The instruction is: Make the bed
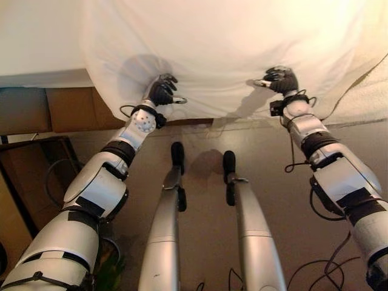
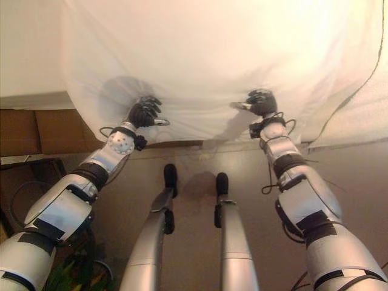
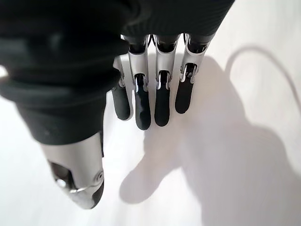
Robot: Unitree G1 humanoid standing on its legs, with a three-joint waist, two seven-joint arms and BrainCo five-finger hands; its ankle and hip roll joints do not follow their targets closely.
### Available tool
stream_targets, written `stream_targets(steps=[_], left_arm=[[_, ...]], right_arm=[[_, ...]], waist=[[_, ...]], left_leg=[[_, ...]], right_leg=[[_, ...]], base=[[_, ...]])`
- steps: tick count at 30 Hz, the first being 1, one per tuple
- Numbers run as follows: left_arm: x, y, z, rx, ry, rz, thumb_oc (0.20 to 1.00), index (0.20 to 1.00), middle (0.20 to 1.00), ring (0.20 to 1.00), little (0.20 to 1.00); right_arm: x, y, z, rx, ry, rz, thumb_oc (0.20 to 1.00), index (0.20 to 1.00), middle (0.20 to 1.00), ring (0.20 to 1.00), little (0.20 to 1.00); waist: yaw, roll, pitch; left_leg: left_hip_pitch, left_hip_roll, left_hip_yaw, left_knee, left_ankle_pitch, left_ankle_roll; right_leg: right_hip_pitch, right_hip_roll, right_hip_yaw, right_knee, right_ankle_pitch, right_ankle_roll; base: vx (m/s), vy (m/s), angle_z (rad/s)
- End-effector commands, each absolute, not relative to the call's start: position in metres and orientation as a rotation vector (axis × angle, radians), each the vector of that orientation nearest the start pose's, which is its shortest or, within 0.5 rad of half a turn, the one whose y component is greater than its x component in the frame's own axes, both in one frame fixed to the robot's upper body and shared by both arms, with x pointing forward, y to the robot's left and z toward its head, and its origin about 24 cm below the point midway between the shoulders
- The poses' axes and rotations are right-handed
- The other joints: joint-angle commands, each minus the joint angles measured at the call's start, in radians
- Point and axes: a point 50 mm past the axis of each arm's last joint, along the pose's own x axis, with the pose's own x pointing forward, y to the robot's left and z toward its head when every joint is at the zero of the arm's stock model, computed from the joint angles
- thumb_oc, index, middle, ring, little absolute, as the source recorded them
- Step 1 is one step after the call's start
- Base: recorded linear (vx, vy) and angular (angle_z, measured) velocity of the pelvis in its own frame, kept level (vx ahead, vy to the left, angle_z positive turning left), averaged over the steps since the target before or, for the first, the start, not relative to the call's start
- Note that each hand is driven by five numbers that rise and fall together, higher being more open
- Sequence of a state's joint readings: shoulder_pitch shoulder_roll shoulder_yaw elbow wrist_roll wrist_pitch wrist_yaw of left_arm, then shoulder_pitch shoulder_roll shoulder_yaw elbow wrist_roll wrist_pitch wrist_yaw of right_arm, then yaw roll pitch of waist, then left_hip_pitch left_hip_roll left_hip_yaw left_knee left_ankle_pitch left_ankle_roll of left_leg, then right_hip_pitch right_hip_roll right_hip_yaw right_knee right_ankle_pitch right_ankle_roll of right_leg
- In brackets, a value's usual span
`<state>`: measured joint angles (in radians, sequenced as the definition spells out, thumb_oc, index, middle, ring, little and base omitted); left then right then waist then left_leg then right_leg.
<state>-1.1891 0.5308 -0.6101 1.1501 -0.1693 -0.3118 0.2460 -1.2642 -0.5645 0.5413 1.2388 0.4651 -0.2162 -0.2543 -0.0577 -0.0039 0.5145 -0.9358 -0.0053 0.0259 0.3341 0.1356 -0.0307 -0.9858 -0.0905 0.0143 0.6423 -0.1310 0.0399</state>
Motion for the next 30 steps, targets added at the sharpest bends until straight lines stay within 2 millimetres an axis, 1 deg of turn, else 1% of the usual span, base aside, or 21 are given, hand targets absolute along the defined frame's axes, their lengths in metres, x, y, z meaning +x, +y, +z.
stream_targets(steps=[1,3,4,7,8,11,12,13,14,15,16,17,18,19,20,22,23,24,25,26,30], left_arm=[[0.405,0.262,0.235,0.602,-0.315,0.401,1.000,1.000,1.000,1.000,1.000],[0.399,0.278,0.231,0.593,-0.299,0.451,1.000,1.000,1.000,1.000,1.000],[0.395,0.288,0.224,0.603,-0.276,0.474,1.000,1.000,1.000,1.000,1.000],[0.387,0.303,0.206,0.606,-0.223,0.513,1.000,1.000,1.000,1.000,1.000],[0.383,0.309,0.196,0.595,-0.197,0.530,1.000,1.000,1.000,1.000,1.000],[0.369,0.323,0.156,0.538,-0.093,0.557,1.000,1.000,1.000,1.000,1.000],[0.363,0.327,0.141,0.490,-0.051,0.573,1.000,1.000,1.000,1.000,1.000],[0.359,0.328,0.128,0.489,-0.016,0.567,1.000,1.000,1.000,1.000,1.000],[0.353,0.330,0.113,0.474,0.024,0.568,1.000,1.000,1.000,1.000,1.000],[0.352,0.330,0.113,0.474,0.025,0.568,1.000,1.000,1.000,1.000,1.000],[0.338,0.326,0.075,0.438,0.124,0.553,1.000,1.000,1.000,1.000,1.000],[0.332,0.326,0.064,0.440,0.158,0.544,1.000,1.000,1.000,1.000,1.000],[0.326,0.319,0.046,0.455,0.201,0.503,1.000,1.000,1.000,1.000,1.000],[0.318,0.315,0.031,0.490,0.248,0.462,1.000,1.000,1.000,1.000,1.000],[0.318,0.315,0.031,0.490,0.248,0.462,1.000,1.000,1.000,1.000,1.000],[0.281,0.302,-0.025,0.514,0.429,0.365,1.000,1.000,1.000,1.000,1.000],[0.281,0.302,-0.025,0.514,0.430,0.365,1.000,1.000,1.000,1.000,1.000],[0.258,0.299,-0.050,0.438,0.516,0.379,1.000,1.000,1.000,1.000,1.000],[0.258,0.299,-0.050,0.438,0.517,0.379,1.000,1.000,1.000,1.000,1.000],[0.248,0.295,-0.060,0.400,0.547,0.379,1.000,1.000,1.000,1.000,1.000],[0.216,0.276,-0.092,0.364,0.661,0.303,1.000,1.000,1.000,1.000,1.000]], right_arm=[[0.403,-0.280,0.264,-0.462,-0.289,-0.495,1.000,1.000,1.000,1.000,1.000],[0.397,-0.297,0.256,-0.473,-0.257,-0.547,1.000,1.000,1.000,1.000,1.000],[0.392,-0.308,0.248,-0.474,-0.227,-0.579,1.000,1.000,1.000,1.000,1.000],[0.381,-0.331,0.226,-0.439,-0.155,-0.649,1.000,1.000,1.000,1.000,1.000],[0.376,-0.338,0.212,-0.424,-0.118,-0.669,1.000,1.000,1.000,1.000,1.000],[0.362,-0.353,0.173,-0.404,-0.012,-0.694,1.000,1.000,1.000,1.000,1.000],[0.358,-0.354,0.157,-0.384,0.025,-0.693,1.000,1.000,1.000,1.000,1.000],[0.354,-0.357,0.149,-0.371,0.046,-0.700,1.000,1.000,1.000,1.000,1.000],[0.349,-0.358,0.133,-0.355,0.083,-0.700,1.000,1.000,1.000,1.000,1.000],[0.349,-0.358,0.133,-0.355,0.083,-0.700,1.000,1.000,1.000,1.000,1.000],[0.336,-0.353,0.093,-0.303,0.173,-0.690,1.000,1.000,1.000,1.000,1.000],[0.330,-0.349,0.077,-0.292,0.212,-0.677,1.000,1.000,1.000,1.000,1.000],[0.324,-0.345,0.060,-0.294,0.256,-0.655,1.000,1.000,1.000,1.000,1.000],[0.317,-0.343,0.046,-0.287,0.291,-0.643,1.000,1.000,1.000,1.000,1.000],[0.317,-0.343,0.046,-0.287,0.291,-0.643,1.000,1.000,1.000,1.000,1.000],[0.292,-0.325,-0.002,-0.208,0.393,-0.591,1.000,1.000,1.000,1.000,1.000],[0.291,-0.325,-0.002,-0.208,0.394,-0.591,1.000,1.000,1.000,1.000,1.000],[0.281,-0.312,-0.022,-0.143,0.426,-0.564,1.000,1.000,1.000,1.000,1.000],[0.280,-0.311,-0.023,-0.143,0.427,-0.564,1.000,1.000,1.000,1.000,1.000],[0.272,-0.308,-0.033,-0.140,0.458,-0.545,1.000,1.000,1.000,1.000,1.000],[0.242,-0.294,-0.066,-0.114,0.561,-0.507,1.000,1.000,1.000,1.000,1.000]], waist=[[0.013,0.001,0.005],[0.011,0.002,0.001],[0.011,0.001,-0.002],[0.011,-0.002,-0.012],[0.012,-0.001,-0.018],[0.017,-0.004,-0.038],[0.019,-0.007,-0.051],[0.021,-0.006,-0.058],[0.024,-0.006,-0.067],[0.024,-0.006,-0.065],[0.029,-0.006,-0.097],[0.032,-0.006,-0.113],[0.034,-0.006,-0.127],[0.037,-0.006,-0.141],[0.037,-0.006,-0.140],[0.048,-0.005,-0.211],[0.048,-0.005,-0.211],[0.050,-0.009,-0.241],[0.050,-0.009,-0.241],[0.052,-0.011,-0.253],[0.052,-0.012,-0.305]], left_leg=[[0.086,-0.039,0.043,0.127,-0.194,-0.008],[0.110,-0.040,0.043,0.092,-0.178,-0.011],[0.133,-0.041,0.040,0.066,-0.169,-0.014],[0.181,-0.045,0.033,0.026,-0.155,-0.016],[0.204,-0.047,0.030,0.011,-0.150,-0.016],[0.297,-0.051,0.019,-0.053,-0.134,-0.015],[0.324,-0.049,0.018,-0.072,-0.130,-0.018],[0.353,-0.050,0.017,-0.090,-0.126,-0.017],[0.389,-0.050,0.015,-0.116,-0.121,-0.017],[0.393,-0.050,0.015,-0.118,-0.120,-0.017],[0.476,-0.049,0.007,-0.183,-0.103,-0.016],[0.505,-0.048,0.003,-0.205,-0.100,-0.014],[0.538,-0.046,0.000,-0.229,-0.091,-0.015],[0.569,-0.045,-0.006,-0.251,-0.087,-0.012],[0.570,-0.045,-0.007,-0.251,-0.087,-0.012],[0.661,-0.030,-0.016,-0.335,-0.060,-0.011],[0.663,-0.030,-0.016,-0.337,-0.059,-0.011],[0.695,-0.024,-0.019,-0.365,-0.052,-0.011],[0.697,-0.024,-0.019,-0.367,-0.052,-0.011],[0.712,-0.020,-0.016,-0.378,-0.048,-0.011],[0.768,-0.018,-0.022,-0.387,-0.057,-0.007]], right_leg=[[0.125,-0.012,-0.004,-0.209,0.131,0.069],[0.147,-0.013,-0.011,-0.236,0.139,0.071],[0.170,-0.012,-0.015,-0.261,0.146,0.072],[0.222,-0.012,-0.025,-0.303,0.156,0.075],[0.246,-0.010,-0.027,-0.316,0.161,0.077],[0.341,-0.010,-0.034,-0.376,0.175,0.080],[0.372,-0.012,-0.037,-0.395,0.180,0.081],[0.402,-0.014,-0.041,-0.416,0.185,0.083],[0.440,-0.014,-0.045,-0.442,0.189,0.084],[0.444,-0.014,-0.045,-0.444,0.189,0.084],[0.518,-0.014,-0.051,-0.484,0.203,0.088],[0.549,-0.014,-0.051,-0.505,0.205,0.088],[0.583,-0.014,-0.052,-0.526,0.210,0.090],[0.615,-0.014,-0.053,-0.547,0.216,0.091],[0.615,-0.014,-0.053,-0.547,0.216,0.091],[0.700,-0.016,-0.051,-0.633,0.241,0.096],[0.703,-0.016,-0.051,-0.635,0.242,0.096],[0.731,-0.011,-0.045,-0.666,0.250,0.096],[0.733,-0.010,-0.045,-0.667,0.250,0.096],[0.749,-0.009,-0.045,-0.677,0.250,0.095],[0.812,-0.010,-0.046,-0.703,0.250,0.096]], base=[[0.00,0.000,0.00],[0.04,-0.033,0.00],[0.04,-0.038,0.02],[0.04,-0.038,0.04],[0.06,-0.035,0.05],[0.07,-0.052,0.03],[0.09,-0.055,0.01],[0.09,-0.054,0.02],[0.06,-0.030,0.03],[0.13,-0.055,0.06],[0.14,-0.053,0.04],[0.18,-0.074,0.03],[0.12,-0.056,0.05],[0.08,-0.040,0.08],[0.10,-0.050,0.14],[0.12,-0.051,0.00],[0.08,-0.046,-0.04],[0.03,-0.025,0.02],[0.04,-0.034,0.04],[0.00,0.000,0.00],[0.06,0.003,0.04]])
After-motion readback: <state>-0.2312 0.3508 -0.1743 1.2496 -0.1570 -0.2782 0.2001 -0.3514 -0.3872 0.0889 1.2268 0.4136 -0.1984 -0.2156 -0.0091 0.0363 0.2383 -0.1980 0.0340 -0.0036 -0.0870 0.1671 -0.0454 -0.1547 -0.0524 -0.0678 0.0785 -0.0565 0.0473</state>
